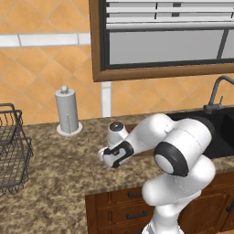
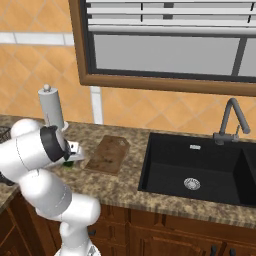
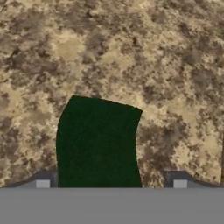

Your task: Pick up the sponge from the counter and clean the cutting board by briefly scrubbing or pressing down on the cutting board. Once finished, release the sponge.

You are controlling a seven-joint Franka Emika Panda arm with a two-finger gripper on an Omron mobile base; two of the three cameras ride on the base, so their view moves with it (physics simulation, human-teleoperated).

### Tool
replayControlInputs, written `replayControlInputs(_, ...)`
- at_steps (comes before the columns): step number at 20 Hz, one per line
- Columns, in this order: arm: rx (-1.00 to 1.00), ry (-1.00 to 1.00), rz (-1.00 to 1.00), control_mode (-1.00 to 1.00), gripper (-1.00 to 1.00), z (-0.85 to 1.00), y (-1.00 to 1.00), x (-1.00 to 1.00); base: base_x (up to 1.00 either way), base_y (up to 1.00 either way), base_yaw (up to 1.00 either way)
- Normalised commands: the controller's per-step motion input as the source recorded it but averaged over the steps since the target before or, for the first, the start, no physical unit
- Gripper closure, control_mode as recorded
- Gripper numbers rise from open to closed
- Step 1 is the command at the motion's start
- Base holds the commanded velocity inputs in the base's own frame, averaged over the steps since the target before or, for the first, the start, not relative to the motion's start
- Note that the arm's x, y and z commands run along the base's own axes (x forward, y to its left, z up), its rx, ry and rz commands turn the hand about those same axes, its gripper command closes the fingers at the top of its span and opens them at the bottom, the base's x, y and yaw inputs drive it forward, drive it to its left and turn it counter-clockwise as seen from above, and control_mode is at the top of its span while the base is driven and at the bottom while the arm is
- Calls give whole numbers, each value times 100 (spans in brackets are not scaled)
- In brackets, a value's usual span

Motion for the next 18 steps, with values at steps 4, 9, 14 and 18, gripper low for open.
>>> replayControlInputs(4,7,-10,0,-100,-100,47,-34,-10,0,0,0)
replayControlInputs(9,24,-32,0,-100,-100,100,-45,-70,0,0,0)
replayControlInputs(14,31,-36,0,-100,-100,100,-97,-100,0,0,0)
replayControlInputs(18,28,-40,0,-100,-100,100,-100,-100,0,0,0)
